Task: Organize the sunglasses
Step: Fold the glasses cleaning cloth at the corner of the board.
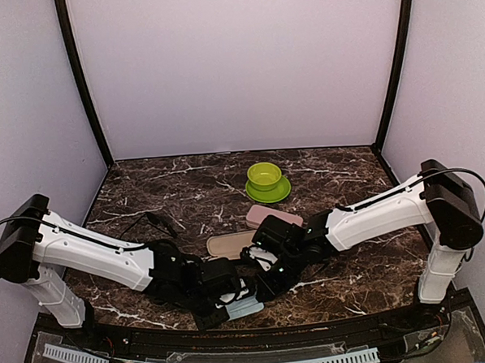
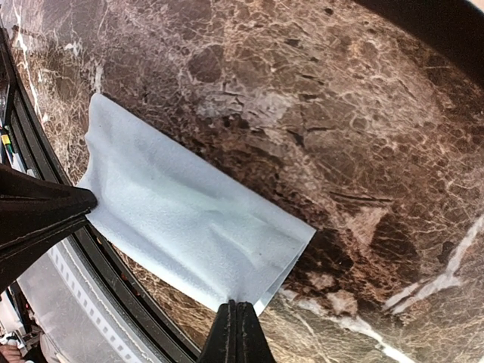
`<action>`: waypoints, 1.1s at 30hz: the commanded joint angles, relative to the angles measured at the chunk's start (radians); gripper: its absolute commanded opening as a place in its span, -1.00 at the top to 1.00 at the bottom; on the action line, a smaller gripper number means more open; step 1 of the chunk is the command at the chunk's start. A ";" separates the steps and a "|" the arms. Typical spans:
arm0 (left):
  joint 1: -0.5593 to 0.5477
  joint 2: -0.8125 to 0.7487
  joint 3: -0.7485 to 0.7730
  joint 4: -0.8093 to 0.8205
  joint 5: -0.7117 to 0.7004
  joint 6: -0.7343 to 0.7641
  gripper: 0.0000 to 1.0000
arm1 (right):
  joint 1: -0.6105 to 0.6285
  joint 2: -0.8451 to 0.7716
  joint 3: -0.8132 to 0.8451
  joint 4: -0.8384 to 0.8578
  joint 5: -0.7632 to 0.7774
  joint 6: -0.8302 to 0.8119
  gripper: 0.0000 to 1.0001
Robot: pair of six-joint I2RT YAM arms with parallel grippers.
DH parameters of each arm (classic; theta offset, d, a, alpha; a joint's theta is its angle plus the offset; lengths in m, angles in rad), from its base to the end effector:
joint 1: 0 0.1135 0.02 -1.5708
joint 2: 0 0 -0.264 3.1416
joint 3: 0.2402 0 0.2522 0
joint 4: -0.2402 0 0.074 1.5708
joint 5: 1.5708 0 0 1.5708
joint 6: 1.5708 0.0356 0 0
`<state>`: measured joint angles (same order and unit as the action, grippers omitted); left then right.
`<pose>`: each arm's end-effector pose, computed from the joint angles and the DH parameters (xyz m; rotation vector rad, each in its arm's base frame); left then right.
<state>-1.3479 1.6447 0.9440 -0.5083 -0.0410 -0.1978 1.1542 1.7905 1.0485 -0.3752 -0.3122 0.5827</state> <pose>0.0687 -0.2964 0.1622 1.5340 2.3863 -0.3206 0.1300 0.3208 0.1529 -0.9411 2.8205 0.8255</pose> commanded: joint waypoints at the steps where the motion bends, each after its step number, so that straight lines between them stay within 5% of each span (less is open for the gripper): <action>1: -0.010 0.003 0.010 -0.045 0.017 -0.011 1.00 | 0.009 -0.011 -0.010 -0.015 0.022 0.008 1.00; 18: -0.013 0.026 0.018 -0.032 0.018 -0.017 0.81 | 0.013 -0.002 -0.016 -0.019 0.028 0.011 0.99; 33: -0.014 -0.013 0.001 -0.051 0.031 -0.003 0.59 | 0.025 -0.019 -0.024 -0.038 0.028 0.022 0.54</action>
<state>-1.3571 1.6699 0.9466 -0.5266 -0.0296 -0.2134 1.1656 1.7905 1.0393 -0.3992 -0.2913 0.5999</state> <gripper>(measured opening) 0.203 0.205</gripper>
